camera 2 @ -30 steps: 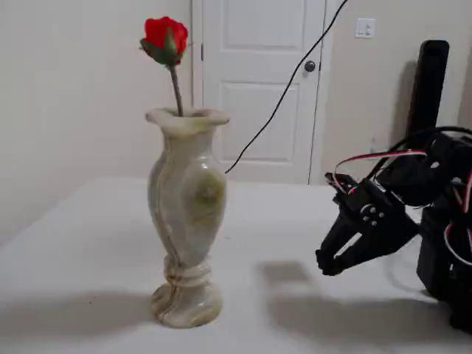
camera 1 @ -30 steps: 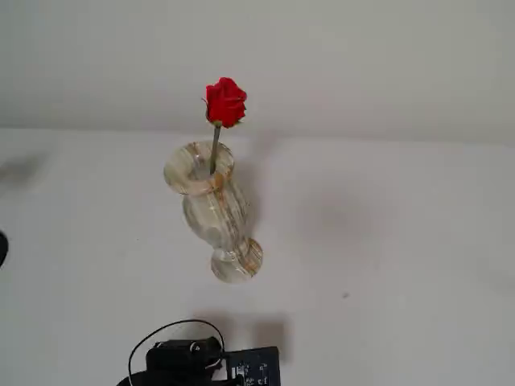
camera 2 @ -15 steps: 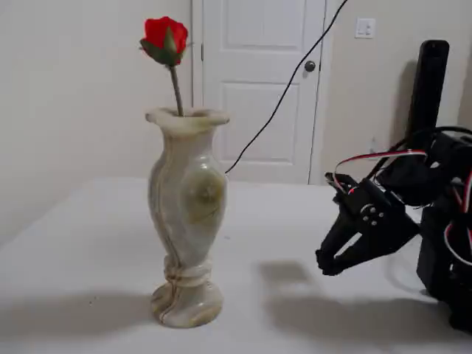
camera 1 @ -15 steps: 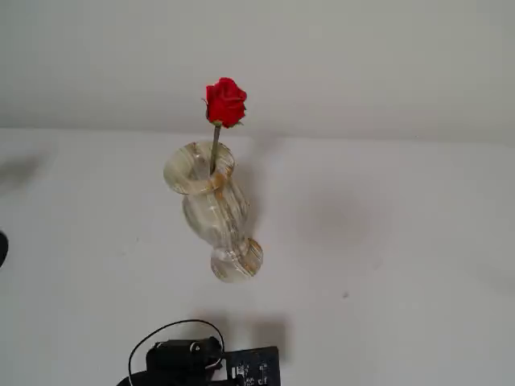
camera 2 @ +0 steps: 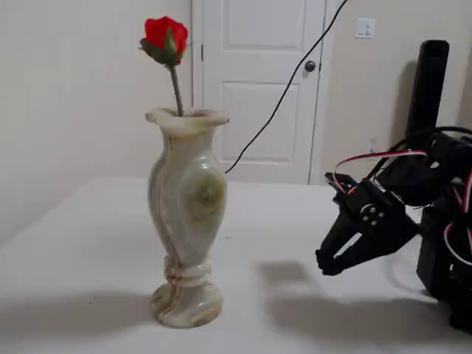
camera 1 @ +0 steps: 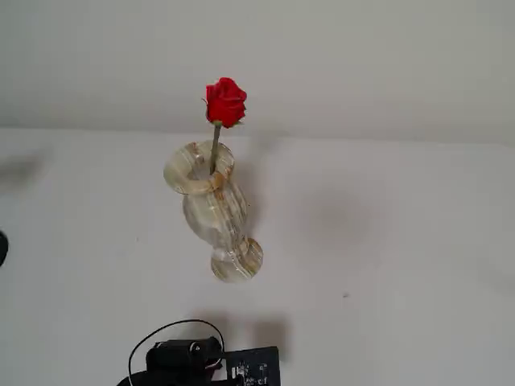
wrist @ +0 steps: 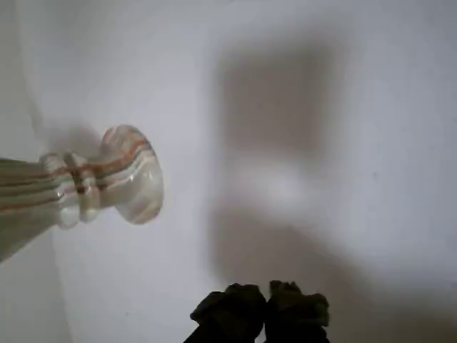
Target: Pick up rose from vase and place it onto the table
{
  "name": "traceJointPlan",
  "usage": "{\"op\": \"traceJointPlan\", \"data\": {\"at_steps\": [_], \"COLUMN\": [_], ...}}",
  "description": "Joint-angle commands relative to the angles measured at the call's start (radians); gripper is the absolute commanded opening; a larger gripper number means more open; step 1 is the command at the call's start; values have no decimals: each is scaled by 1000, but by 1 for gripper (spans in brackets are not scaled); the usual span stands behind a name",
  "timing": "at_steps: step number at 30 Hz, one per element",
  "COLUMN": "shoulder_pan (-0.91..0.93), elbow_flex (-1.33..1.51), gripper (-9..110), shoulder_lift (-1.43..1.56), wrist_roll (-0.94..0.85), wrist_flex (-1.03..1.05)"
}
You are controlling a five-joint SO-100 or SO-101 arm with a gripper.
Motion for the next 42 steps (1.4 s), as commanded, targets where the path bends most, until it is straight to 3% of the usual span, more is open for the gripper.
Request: {"op": "traceJointPlan", "data": {"at_steps": [1,28,38,40,42], "shoulder_pan": [11,11,-81,-138,-196], "elbow_flex": [2,2,2,3,12], "gripper": [0,0,2,3,3], "shoulder_lift": [9,9,9,9,11], "wrist_roll": [9,9,-94,-183,-514], "wrist_flex": [-23,-23,-23,-21,25]}}
